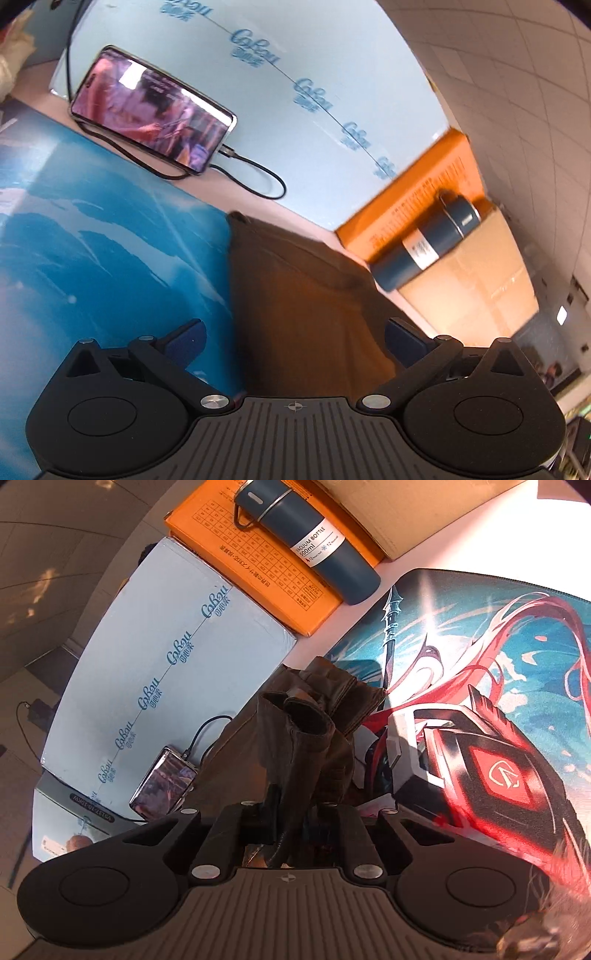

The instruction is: Fold clothes

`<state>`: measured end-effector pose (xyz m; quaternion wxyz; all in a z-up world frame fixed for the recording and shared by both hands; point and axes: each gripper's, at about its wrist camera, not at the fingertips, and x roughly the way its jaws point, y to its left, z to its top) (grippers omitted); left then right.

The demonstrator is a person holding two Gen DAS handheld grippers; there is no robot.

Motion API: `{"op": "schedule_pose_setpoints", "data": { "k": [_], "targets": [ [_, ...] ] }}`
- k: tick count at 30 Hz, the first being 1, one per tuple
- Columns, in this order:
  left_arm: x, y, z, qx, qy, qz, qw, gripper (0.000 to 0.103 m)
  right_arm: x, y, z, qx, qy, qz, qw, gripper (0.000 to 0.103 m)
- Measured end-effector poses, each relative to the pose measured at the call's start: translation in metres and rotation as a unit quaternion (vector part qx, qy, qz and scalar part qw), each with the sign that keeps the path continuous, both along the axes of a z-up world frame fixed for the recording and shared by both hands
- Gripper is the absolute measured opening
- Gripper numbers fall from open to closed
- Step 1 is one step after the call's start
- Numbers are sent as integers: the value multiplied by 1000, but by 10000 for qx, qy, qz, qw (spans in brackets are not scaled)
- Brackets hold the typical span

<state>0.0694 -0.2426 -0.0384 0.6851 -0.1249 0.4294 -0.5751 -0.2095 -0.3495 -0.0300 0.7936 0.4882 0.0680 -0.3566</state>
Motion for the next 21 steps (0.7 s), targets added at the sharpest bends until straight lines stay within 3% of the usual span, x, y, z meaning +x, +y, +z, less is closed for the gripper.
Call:
{"op": "schedule_pose_setpoints", "data": {
  "k": [6,8,9,10,12,13,15,16,18,21],
  "targets": [
    [-15,-39,8,361,-384,-257,9983,103,-27,-5,3,-188,179,-186,9995,11],
    [-36,-58,10,502,-764,-527,9944,103,-24,-9,1,-278,335,-218,9988,25],
    [-48,-67,10,592,-1023,-568,9914,103,-23,-11,0,-322,412,-234,9984,38],
    [-59,-75,10,683,-1281,-607,9875,103,-22,-13,-1,-367,490,-249,9978,42],
    [-77,-84,7,764,-1815,-629,9784,102,-19,-17,-3,-455,645,-281,9965,43],
    [-88,-85,4,858,-2299,-686,9670,101,-18,-20,-4,-500,723,-296,9957,39],
    [-101,-83,5,923,-2757,-774,9537,86,-15,-23,-6,-576,831,-310,9944,26],
    [-103,-81,7,846,-2832,-773,9522,80,-14,-23,-7,-607,795,-287,9946,21],
    [-105,-79,10,816,-2976,-697,9486,49,-14,-21,-4,-797,694,-222,9941,17],
    [-112,-78,16,638,-3207,-601,9431,23,-18,-17,4,-1150,498,-108,9921,13]
  ]
}}
